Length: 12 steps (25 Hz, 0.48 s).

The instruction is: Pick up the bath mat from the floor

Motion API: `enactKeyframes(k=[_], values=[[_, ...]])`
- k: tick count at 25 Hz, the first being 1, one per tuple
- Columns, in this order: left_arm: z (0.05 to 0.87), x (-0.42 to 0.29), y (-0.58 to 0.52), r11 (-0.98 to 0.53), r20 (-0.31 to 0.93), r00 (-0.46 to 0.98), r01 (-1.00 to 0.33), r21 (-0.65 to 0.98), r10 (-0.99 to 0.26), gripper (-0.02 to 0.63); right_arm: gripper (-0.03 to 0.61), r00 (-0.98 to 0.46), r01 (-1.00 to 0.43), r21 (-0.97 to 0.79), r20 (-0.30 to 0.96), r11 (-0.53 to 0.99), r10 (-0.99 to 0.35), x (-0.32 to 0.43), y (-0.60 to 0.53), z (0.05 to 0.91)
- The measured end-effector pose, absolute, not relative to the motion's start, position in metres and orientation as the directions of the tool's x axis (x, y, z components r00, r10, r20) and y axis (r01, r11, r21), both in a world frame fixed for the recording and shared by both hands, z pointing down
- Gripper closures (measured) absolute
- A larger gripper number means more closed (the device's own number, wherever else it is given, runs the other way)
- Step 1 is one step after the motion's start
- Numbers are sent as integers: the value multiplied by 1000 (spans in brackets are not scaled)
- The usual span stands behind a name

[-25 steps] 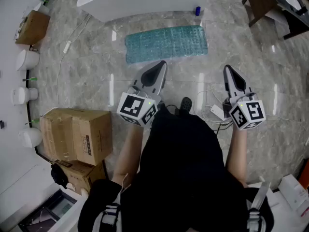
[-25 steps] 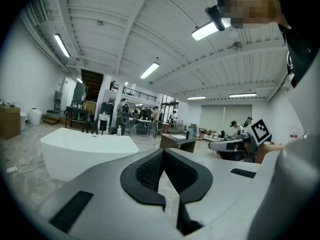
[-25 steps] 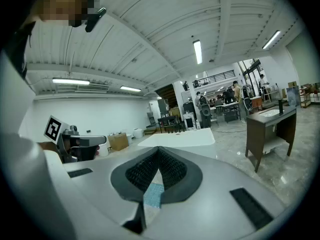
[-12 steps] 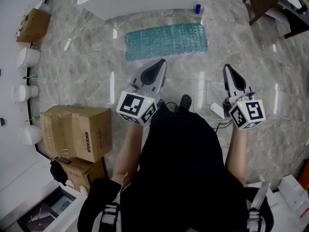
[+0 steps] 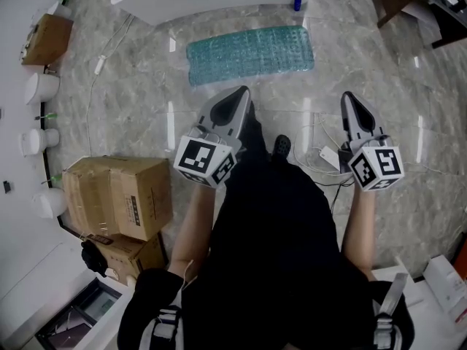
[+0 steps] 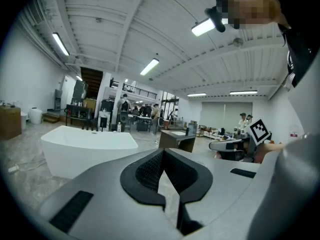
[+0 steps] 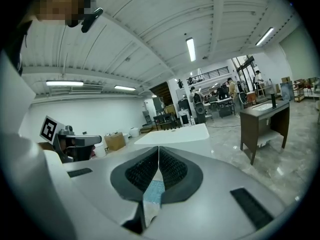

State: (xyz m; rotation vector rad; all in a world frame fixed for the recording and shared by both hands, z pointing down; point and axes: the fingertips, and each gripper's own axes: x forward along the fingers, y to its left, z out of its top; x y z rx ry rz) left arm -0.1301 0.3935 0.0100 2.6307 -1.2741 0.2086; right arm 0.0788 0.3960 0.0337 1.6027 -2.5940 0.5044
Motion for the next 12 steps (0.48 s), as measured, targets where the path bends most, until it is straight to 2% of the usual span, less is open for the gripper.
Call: enactKeyframes(k=[12], values=[[28, -126, 289, -662, 203, 681, -732, 161, -703, 601, 564, -382, -913, -256, 267, 317, -885, 85, 316, 45]])
